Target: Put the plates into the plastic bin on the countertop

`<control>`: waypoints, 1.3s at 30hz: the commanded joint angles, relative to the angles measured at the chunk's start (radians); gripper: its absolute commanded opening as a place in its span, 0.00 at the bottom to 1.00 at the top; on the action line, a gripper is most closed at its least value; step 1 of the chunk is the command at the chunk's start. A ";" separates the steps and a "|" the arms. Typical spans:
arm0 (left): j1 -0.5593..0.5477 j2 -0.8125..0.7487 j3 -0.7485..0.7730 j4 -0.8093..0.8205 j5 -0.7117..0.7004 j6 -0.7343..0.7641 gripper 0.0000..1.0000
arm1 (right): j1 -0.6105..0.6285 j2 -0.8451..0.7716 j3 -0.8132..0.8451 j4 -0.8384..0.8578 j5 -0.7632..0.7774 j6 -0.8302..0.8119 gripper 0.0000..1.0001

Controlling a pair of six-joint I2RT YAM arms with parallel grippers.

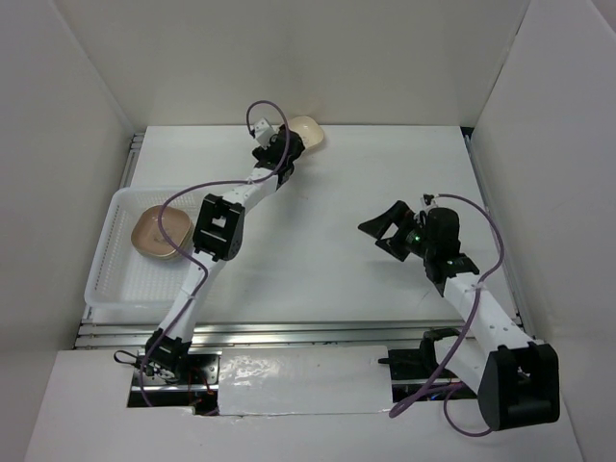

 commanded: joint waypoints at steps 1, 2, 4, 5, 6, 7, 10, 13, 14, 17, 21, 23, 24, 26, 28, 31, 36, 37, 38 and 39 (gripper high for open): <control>-0.004 0.055 0.061 -0.015 -0.010 0.072 0.94 | -0.007 -0.066 -0.003 0.010 -0.046 -0.011 1.00; -0.004 0.055 0.063 -0.006 -0.008 0.081 0.89 | -0.008 -0.077 -0.002 0.005 -0.052 -0.011 1.00; 0.001 0.059 0.064 -0.001 0.010 0.095 0.84 | -0.013 -0.114 0.001 0.003 -0.067 -0.013 1.00; 0.004 0.063 0.067 0.002 0.019 0.097 0.80 | -0.014 -0.124 0.001 -0.021 -0.070 -0.016 1.00; 0.007 0.067 0.077 -0.010 0.024 0.092 0.74 | -0.019 -0.143 0.004 -0.032 -0.079 -0.019 1.00; 0.008 0.076 0.083 -0.014 0.038 0.090 0.72 | -0.025 -0.155 0.009 -0.040 -0.085 -0.019 1.00; 0.016 0.078 0.084 -0.009 0.061 0.084 0.50 | -0.046 -0.189 0.021 -0.064 -0.107 -0.036 1.00; 0.024 0.073 0.068 0.002 0.084 0.075 0.37 | -0.057 -0.198 0.044 -0.095 -0.113 -0.057 1.00; 0.027 0.067 0.055 0.002 0.087 0.072 0.33 | -0.060 -0.197 0.046 -0.098 -0.113 -0.059 1.00; 0.034 0.000 -0.034 0.103 0.116 0.063 0.16 | -0.062 -0.197 0.047 -0.095 -0.125 -0.065 1.00; 0.038 -0.104 -0.129 0.131 0.153 0.070 0.00 | -0.063 -0.203 0.044 -0.103 -0.115 -0.069 1.00; 0.033 -0.173 -0.173 0.074 0.168 0.074 0.00 | -0.063 -0.201 0.044 -0.103 -0.101 -0.074 1.00; 0.028 -0.275 -0.236 0.054 0.162 0.083 0.00 | -0.066 -0.201 0.043 -0.101 -0.095 -0.079 1.00; 0.016 -0.464 -0.325 -0.015 0.121 0.090 0.00 | -0.066 -0.201 0.040 -0.101 -0.067 -0.083 1.00; 0.007 -0.592 -0.426 -0.122 0.085 0.097 0.00 | -0.065 -0.201 0.029 -0.098 -0.023 -0.086 1.00; 0.028 -0.814 -0.476 -0.325 0.085 0.152 0.00 | -0.056 -0.191 0.020 -0.107 0.023 -0.097 1.00; 0.181 -1.068 -0.563 -0.579 0.289 0.311 0.00 | -0.033 -0.154 0.053 -0.139 0.034 -0.160 1.00; 0.253 -1.126 -0.589 -0.622 0.332 0.348 0.00 | -0.028 -0.148 0.058 -0.152 0.016 -0.202 1.00; 0.292 -1.152 -0.613 -0.648 0.364 0.372 0.00 | -0.024 -0.141 0.066 -0.161 0.008 -0.227 1.00; 0.335 -1.181 -0.670 -0.665 0.424 0.427 0.00 | -0.019 -0.132 0.078 -0.171 0.005 -0.249 1.00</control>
